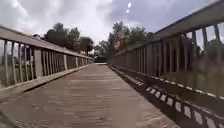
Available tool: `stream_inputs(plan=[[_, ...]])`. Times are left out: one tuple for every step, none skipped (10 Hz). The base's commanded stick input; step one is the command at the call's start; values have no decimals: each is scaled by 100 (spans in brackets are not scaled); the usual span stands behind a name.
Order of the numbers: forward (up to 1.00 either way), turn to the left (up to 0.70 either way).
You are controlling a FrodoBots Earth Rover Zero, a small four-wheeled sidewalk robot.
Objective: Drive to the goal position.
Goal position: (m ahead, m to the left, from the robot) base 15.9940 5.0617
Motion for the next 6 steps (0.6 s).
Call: stream_inputs(plan=[[85,0],[85,0],[85,0],[85,0],[85,0],[85,0]])
